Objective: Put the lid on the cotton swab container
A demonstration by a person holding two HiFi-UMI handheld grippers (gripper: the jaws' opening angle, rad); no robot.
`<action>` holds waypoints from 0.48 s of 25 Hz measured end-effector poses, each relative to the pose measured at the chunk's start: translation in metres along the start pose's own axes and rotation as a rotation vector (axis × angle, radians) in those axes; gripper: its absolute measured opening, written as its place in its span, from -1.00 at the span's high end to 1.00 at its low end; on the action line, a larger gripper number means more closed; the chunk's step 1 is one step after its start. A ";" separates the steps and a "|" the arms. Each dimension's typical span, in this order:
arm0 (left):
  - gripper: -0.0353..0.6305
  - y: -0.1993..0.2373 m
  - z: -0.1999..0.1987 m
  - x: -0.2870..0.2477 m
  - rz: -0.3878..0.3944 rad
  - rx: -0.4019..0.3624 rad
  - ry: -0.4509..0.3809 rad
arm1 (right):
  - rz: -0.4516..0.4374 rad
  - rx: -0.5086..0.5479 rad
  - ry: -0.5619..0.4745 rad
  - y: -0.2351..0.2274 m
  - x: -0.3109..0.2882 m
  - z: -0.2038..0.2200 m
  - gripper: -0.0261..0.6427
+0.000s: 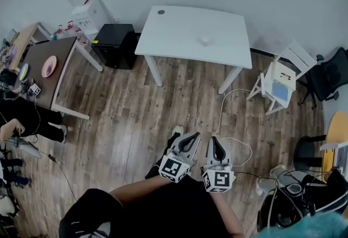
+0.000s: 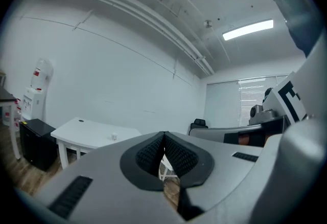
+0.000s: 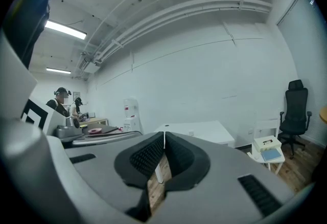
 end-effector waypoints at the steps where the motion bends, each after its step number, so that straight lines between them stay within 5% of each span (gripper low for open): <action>1: 0.86 0.013 -0.002 -0.008 -0.002 -0.001 -0.002 | -0.005 0.005 0.005 0.002 -0.015 0.000 0.82; 12: 0.86 0.162 -0.026 -0.079 -0.027 0.043 0.018 | -0.057 0.071 0.096 0.024 -0.186 -0.018 0.82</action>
Point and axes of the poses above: the fingertips, and each gripper's own axes: x backward along the fingers, y to its left, z out of its underside, the point moved 1 cm from there along x, backward along the fingers, and after that the axes turned 10 degrees about z, right-handed, at the moved point
